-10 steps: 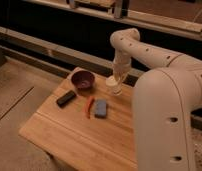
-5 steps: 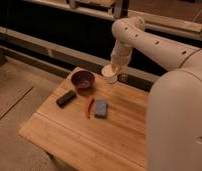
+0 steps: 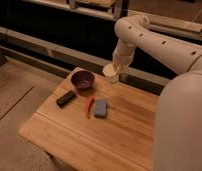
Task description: Pick up the ceramic cup
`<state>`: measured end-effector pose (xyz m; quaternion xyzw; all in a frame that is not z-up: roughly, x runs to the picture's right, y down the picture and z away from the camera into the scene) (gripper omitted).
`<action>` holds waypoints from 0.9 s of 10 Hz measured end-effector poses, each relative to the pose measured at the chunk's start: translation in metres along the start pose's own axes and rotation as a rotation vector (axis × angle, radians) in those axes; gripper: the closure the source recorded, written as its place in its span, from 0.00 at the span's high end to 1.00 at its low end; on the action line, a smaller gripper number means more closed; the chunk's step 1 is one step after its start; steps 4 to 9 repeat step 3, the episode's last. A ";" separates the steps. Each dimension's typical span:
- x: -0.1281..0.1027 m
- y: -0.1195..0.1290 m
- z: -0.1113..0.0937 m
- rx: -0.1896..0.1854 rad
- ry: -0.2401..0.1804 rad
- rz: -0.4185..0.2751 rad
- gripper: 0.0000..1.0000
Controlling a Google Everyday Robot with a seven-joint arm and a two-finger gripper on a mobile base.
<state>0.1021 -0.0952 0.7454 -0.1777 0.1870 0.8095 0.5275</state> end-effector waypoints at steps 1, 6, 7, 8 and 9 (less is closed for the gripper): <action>0.000 0.000 0.000 0.000 0.000 0.000 0.00; 0.000 -0.001 0.000 0.000 0.000 0.002 0.00; 0.000 -0.001 0.000 0.000 0.000 0.002 0.00; 0.000 -0.001 0.000 0.000 0.000 0.002 0.00; 0.000 -0.001 0.000 0.000 0.000 0.002 0.00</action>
